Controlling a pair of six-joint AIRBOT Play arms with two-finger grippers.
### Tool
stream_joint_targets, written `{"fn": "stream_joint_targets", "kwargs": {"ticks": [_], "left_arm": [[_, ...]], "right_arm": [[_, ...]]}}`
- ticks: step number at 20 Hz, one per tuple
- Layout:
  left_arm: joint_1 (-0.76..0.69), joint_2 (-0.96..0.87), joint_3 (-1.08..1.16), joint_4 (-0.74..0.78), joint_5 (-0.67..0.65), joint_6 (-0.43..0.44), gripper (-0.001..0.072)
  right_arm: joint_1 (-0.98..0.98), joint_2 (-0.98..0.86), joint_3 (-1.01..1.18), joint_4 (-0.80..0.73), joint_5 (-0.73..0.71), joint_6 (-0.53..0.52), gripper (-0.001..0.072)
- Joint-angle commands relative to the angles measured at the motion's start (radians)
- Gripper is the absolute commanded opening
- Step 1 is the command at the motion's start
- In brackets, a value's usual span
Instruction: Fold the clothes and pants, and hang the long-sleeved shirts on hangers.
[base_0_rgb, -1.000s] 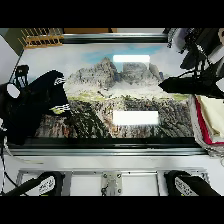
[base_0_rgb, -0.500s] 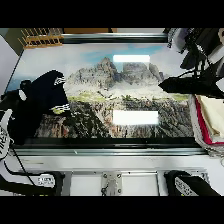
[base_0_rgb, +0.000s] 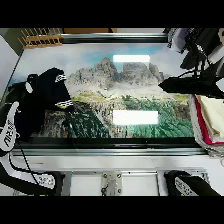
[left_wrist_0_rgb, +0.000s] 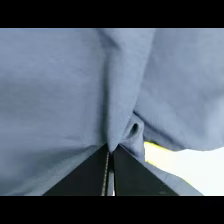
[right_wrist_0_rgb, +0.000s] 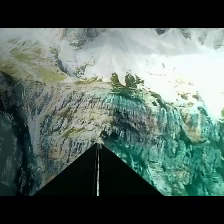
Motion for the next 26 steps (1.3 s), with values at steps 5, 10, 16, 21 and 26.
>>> {"fn": "stream_joint_targets", "kwargs": {"ticks": [5,10,16,21,26], "left_arm": [[-0.402,0.196,0.121,-0.124,-0.043,0.06,0.0004],[-0.802,0.212,0.12,-0.123,-0.054,0.19,0.0004],[-0.93,0.14,0.12,-0.116,-0.131,0.058,0.0597],[-0.712,0.278,-0.092,-0.44,-0.092,-0.259,0.0621],[-0.626,0.46,-0.521,-0.572,-0.004,-0.377,0.0621]], "right_arm": [[0.001,-0.001,0.0,0.0,0.0,0.0,0.0004],[0.001,0.0,0.0,0.09,0.0,0.008,0.0004],[-0.072,0.01,0.003,0.126,-0.038,-0.079,0.0005],[-0.176,0.027,0.003,0.127,-0.018,-0.072,0.0003],[-0.174,0.025,0.002,0.127,-0.018,-0.072,0.0002]]}}
